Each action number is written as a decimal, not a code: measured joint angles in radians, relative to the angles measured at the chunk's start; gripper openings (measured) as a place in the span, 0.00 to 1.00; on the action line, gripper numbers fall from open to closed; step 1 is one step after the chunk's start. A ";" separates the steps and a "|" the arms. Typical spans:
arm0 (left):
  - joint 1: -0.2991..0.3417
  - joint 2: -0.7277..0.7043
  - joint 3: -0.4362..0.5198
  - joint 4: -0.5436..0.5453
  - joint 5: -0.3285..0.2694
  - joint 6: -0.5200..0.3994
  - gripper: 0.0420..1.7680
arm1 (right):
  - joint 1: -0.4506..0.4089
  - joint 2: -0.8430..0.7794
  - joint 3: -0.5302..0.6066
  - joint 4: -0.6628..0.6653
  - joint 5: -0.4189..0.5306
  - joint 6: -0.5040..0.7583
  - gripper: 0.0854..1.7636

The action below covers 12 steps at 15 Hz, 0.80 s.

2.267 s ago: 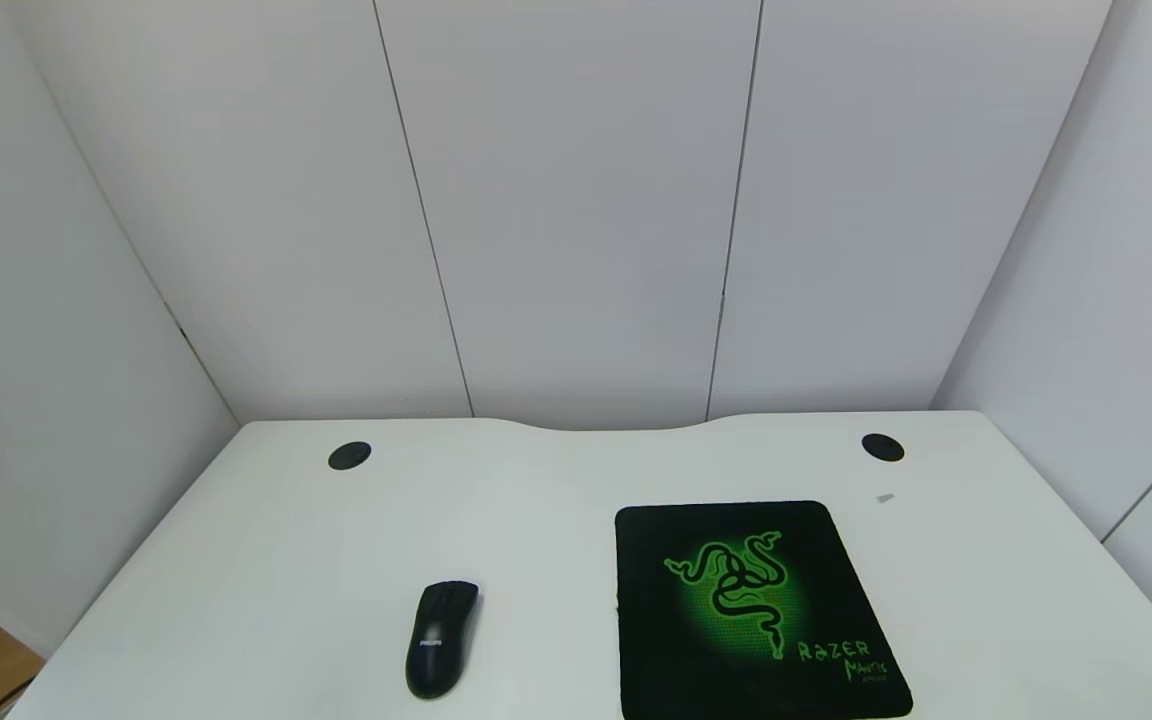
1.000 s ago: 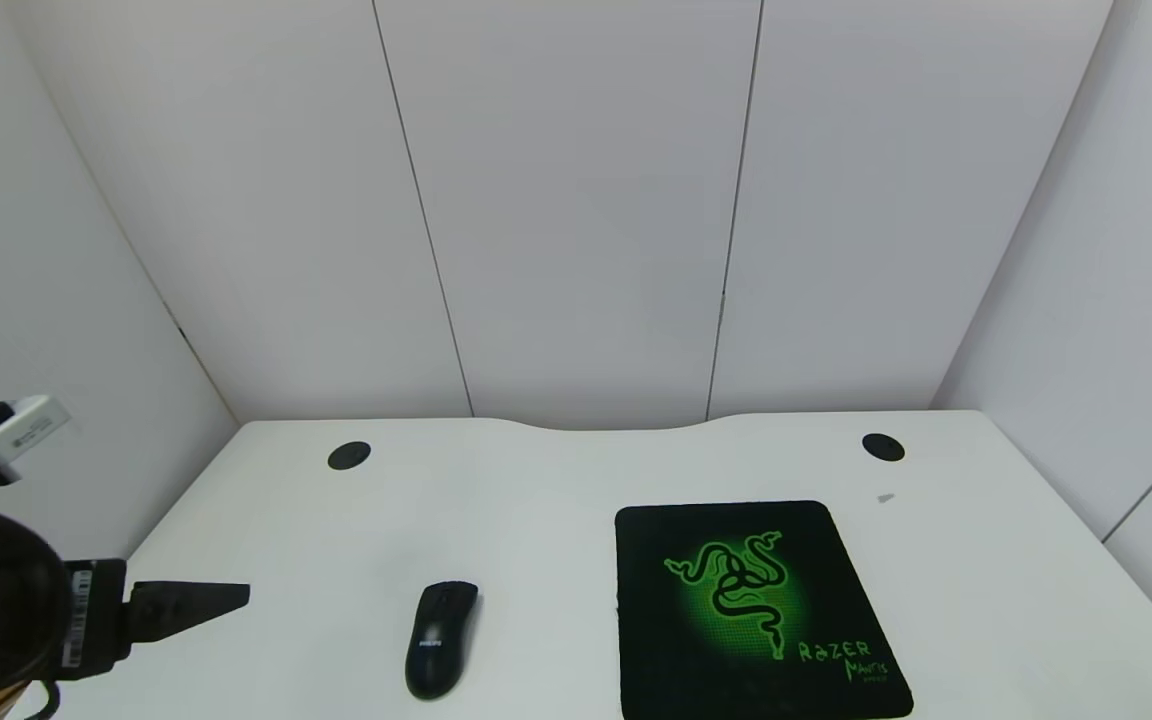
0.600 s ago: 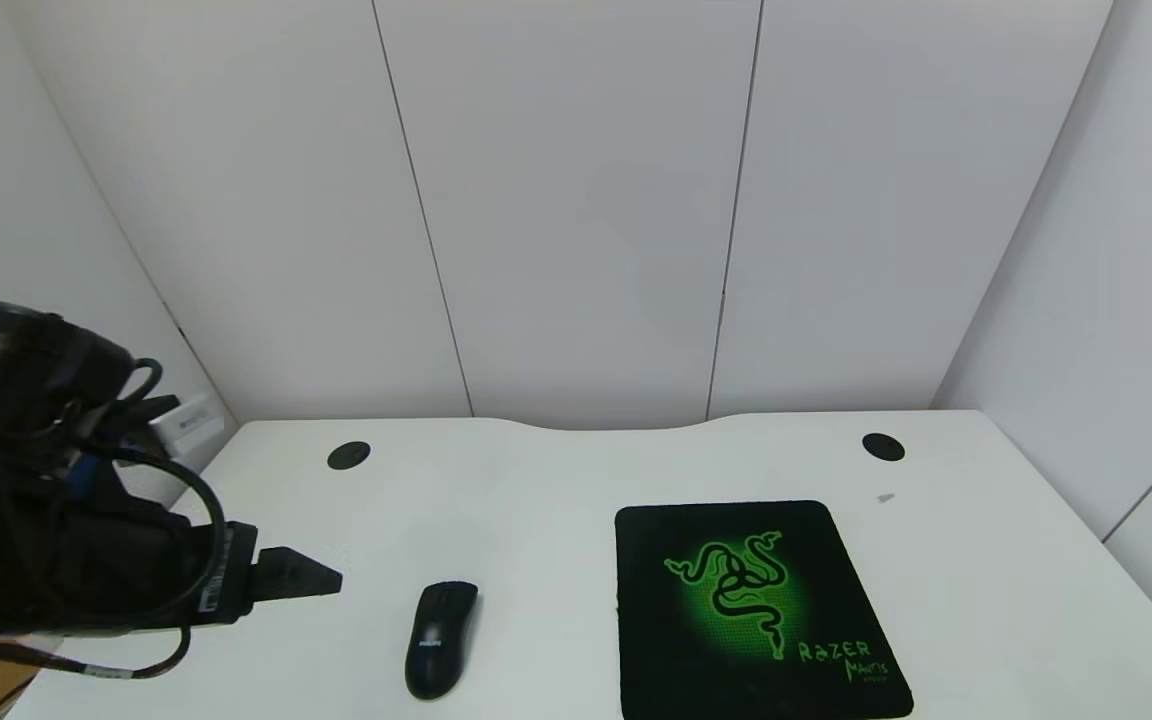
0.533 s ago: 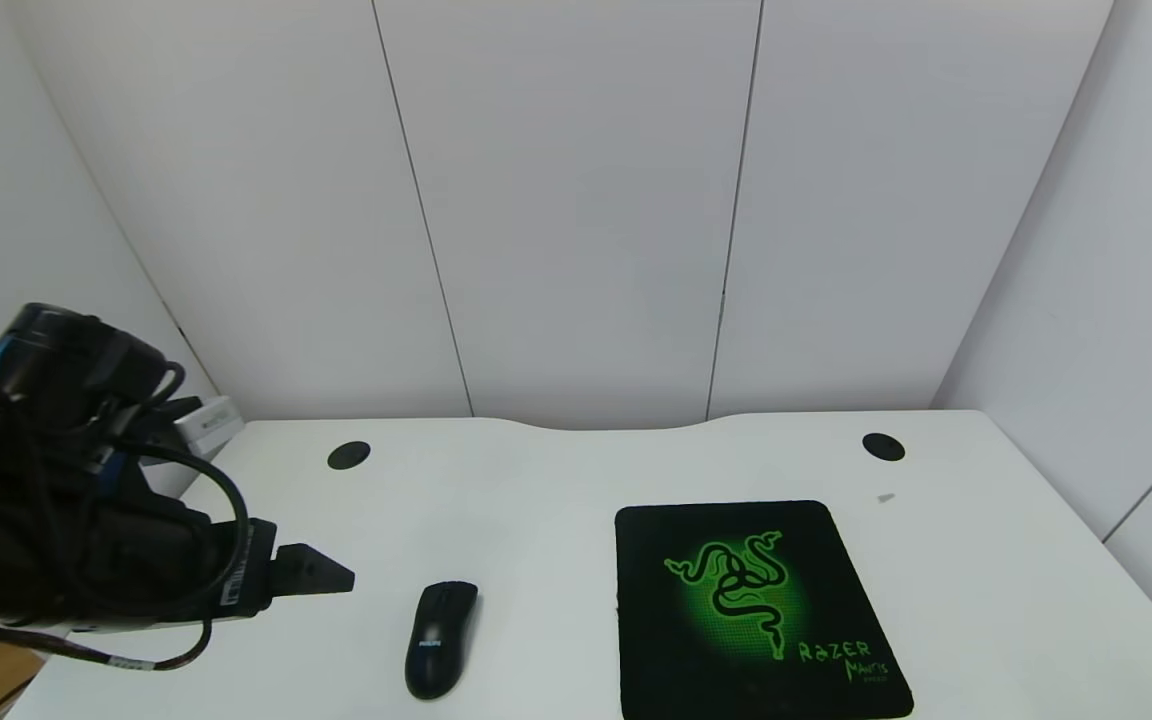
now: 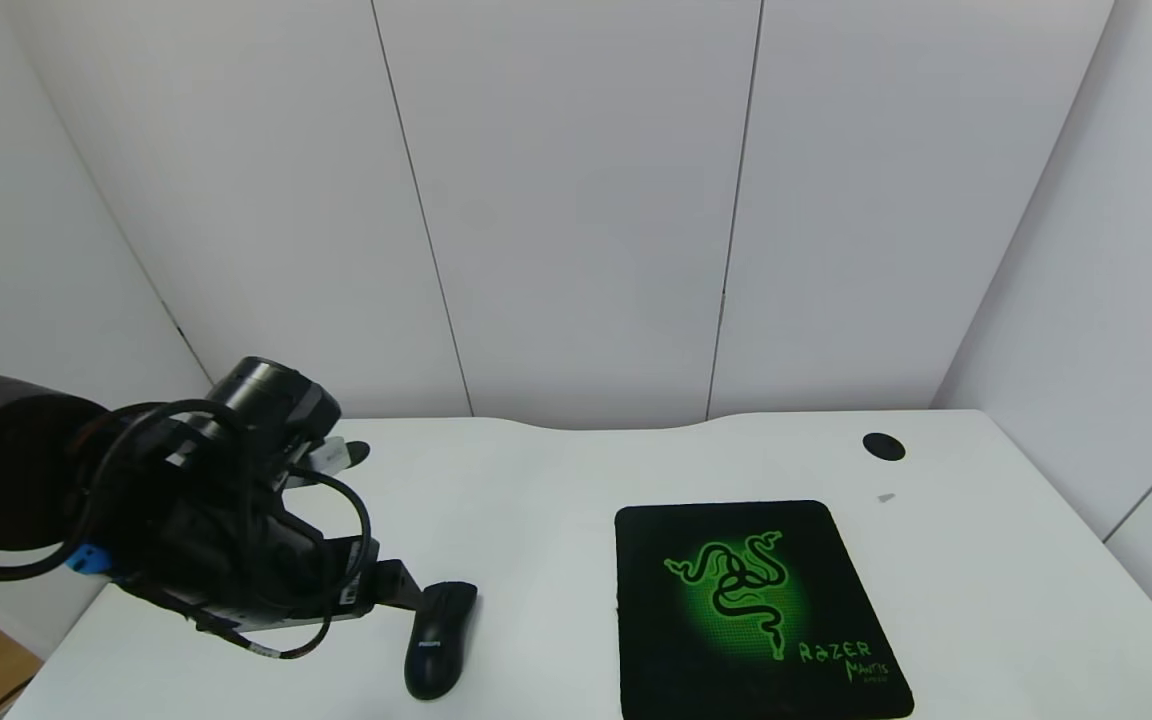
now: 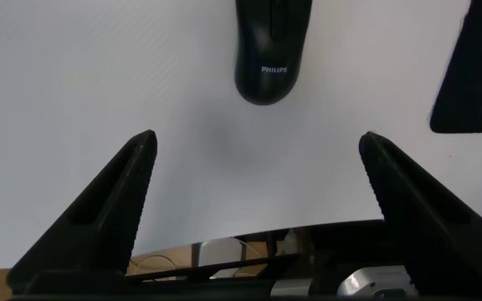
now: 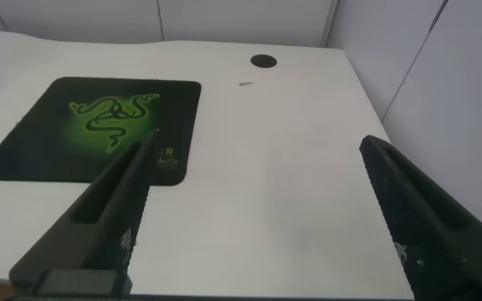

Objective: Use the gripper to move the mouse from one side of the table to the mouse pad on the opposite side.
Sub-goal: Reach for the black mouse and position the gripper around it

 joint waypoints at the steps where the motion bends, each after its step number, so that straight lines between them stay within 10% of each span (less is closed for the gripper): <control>1: -0.015 0.020 0.007 -0.023 0.023 -0.010 0.97 | 0.000 0.000 0.000 0.000 0.000 0.000 0.97; 12: -0.103 0.242 0.040 -0.222 0.119 -0.074 0.97 | 0.000 0.000 0.000 0.000 0.000 0.000 0.97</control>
